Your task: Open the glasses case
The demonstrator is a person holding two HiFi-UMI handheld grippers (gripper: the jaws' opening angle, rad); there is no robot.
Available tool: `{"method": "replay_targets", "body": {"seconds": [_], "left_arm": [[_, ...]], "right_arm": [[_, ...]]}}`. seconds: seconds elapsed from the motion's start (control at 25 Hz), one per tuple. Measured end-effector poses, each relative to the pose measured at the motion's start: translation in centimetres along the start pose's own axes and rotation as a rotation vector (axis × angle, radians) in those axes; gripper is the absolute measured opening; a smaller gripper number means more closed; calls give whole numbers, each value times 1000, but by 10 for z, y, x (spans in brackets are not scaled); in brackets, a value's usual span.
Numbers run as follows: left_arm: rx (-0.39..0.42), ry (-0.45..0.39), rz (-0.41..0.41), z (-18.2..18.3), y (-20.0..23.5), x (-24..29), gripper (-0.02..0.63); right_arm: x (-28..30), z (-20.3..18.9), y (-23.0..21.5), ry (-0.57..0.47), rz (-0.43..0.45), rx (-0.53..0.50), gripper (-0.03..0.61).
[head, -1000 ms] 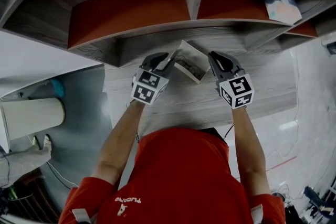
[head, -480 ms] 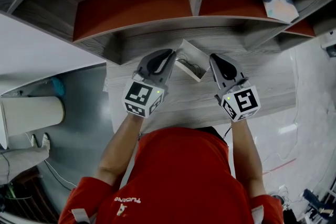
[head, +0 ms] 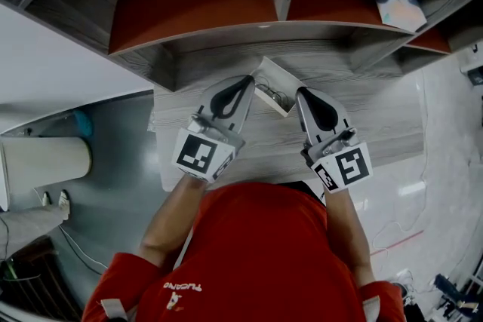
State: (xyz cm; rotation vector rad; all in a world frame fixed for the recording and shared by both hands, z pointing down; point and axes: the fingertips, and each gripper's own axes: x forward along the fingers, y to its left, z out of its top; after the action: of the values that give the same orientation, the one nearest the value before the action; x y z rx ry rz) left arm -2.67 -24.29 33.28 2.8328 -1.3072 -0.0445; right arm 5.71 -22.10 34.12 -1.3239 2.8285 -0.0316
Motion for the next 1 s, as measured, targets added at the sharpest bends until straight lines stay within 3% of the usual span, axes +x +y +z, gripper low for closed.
{"method": "replay_targets", "body": {"seconds": [1.0], "left_arm": [[15,-27,-9,10,-7,-7,9]], "right_arm": [[-9,3,11,-18,-6,-24,5]]}}
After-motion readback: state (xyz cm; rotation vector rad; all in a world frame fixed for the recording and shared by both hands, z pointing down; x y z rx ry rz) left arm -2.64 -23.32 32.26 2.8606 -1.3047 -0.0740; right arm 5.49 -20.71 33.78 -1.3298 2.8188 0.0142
